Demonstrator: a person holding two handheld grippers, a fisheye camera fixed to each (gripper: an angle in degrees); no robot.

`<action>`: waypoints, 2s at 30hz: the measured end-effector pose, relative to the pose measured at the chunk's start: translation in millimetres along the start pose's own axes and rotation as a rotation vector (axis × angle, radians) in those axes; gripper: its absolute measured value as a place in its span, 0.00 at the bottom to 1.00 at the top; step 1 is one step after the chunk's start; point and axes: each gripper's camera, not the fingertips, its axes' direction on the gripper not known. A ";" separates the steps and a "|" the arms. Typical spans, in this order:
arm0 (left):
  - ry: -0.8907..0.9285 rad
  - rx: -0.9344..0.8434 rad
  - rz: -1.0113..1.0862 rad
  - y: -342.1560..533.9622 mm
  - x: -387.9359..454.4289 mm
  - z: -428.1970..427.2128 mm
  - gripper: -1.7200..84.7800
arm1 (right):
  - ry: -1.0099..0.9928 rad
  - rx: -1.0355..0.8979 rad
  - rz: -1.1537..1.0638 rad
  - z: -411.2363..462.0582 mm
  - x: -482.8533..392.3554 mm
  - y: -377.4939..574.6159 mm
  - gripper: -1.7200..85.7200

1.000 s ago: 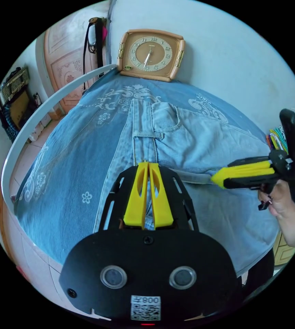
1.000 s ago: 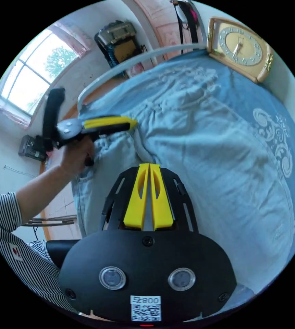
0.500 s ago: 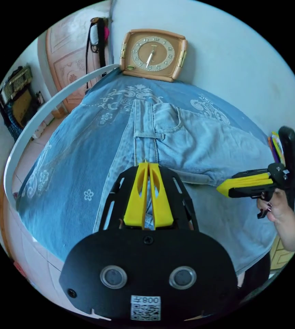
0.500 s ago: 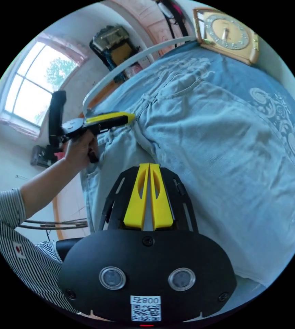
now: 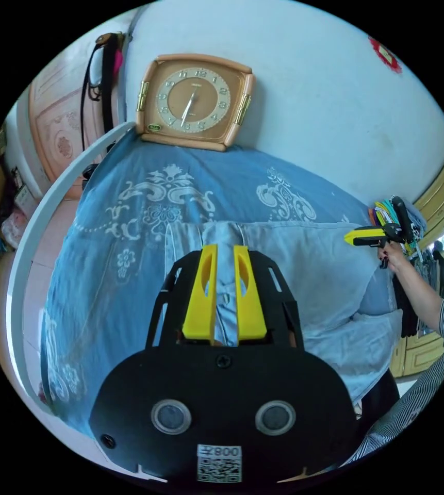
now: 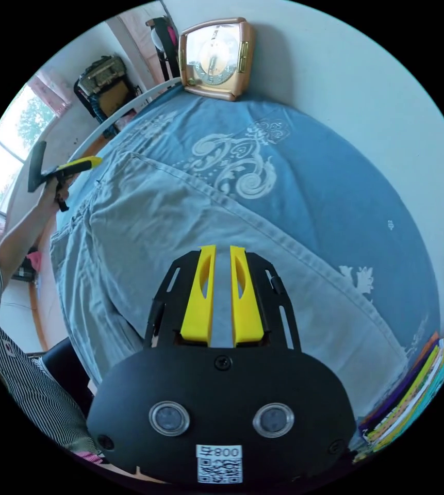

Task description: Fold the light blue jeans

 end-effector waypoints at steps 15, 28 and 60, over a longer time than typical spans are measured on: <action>-0.139 -0.324 0.157 -124.1 42.4 105.1 0.18 | 0.108 -0.071 -0.174 17.8 9.0 -52.0 0.11; -0.110 -0.531 0.317 -150.5 90.9 161.8 0.12 | 0.164 -0.225 -0.300 31.8 -1.1 -80.0 0.11; -0.256 -0.287 0.379 50.0 223.5 -74.4 0.03 | 0.273 -0.004 -0.170 -272.5 -191.8 124.0 0.03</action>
